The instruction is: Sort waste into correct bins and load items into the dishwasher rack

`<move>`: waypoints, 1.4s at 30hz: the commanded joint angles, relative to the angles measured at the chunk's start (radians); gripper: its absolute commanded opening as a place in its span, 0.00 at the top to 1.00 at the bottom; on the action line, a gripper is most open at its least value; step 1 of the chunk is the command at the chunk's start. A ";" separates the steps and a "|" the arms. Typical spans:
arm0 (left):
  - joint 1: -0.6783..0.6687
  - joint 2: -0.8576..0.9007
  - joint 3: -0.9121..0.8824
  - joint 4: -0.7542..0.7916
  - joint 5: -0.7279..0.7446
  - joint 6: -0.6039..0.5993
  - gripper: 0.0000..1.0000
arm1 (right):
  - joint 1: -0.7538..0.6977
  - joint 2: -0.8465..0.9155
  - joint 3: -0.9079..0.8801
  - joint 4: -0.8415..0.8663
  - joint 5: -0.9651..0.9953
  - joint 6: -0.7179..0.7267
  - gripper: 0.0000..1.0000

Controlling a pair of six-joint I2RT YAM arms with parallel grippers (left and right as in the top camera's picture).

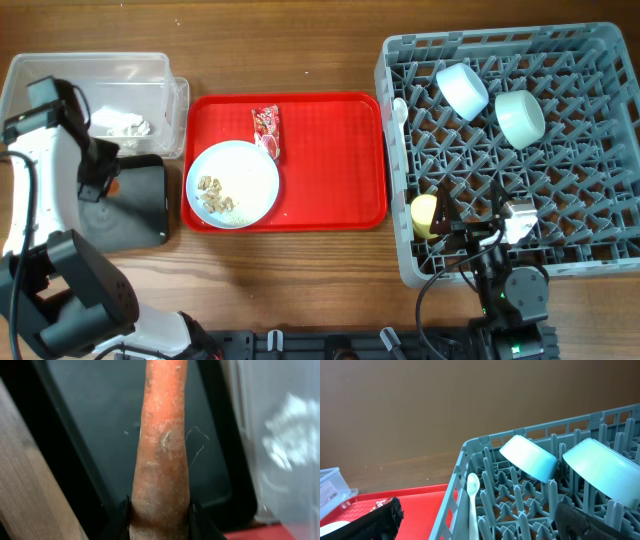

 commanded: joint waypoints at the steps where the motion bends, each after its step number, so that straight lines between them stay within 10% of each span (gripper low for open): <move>1: 0.051 -0.029 -0.083 0.031 -0.053 -0.106 0.96 | -0.004 -0.008 -0.001 0.003 -0.006 0.016 0.00; 12: 0.004 -0.122 -0.117 0.101 0.390 -0.022 0.52 | -0.004 -0.008 -0.001 0.003 -0.006 0.016 0.00; 13: -0.011 -0.140 -0.114 0.101 0.385 -0.022 0.12 | -0.004 -0.008 -0.001 0.003 -0.006 0.016 0.00; 14: -0.028 -0.162 -0.114 0.098 0.349 -0.021 0.00 | -0.004 -0.008 -0.001 0.003 -0.006 0.016 0.00; 18: -0.068 -0.192 -0.114 0.079 0.267 -0.022 0.03 | -0.004 -0.008 -0.001 0.003 -0.006 0.016 0.00; 22: -0.252 -0.188 -0.113 0.317 0.438 0.261 0.13 | -0.004 -0.008 -0.001 0.003 -0.006 0.016 0.00; 27: -0.607 -0.089 -0.114 0.576 0.238 0.663 0.14 | -0.004 -0.008 -0.001 0.003 -0.006 0.016 0.00; 32: -0.783 0.088 -0.113 0.744 -0.024 0.681 0.07 | -0.004 -0.008 -0.001 0.003 -0.006 0.016 0.00; 42: -0.809 0.226 -0.114 0.739 -0.036 0.620 0.36 | -0.004 -0.008 -0.001 0.003 -0.006 0.016 0.00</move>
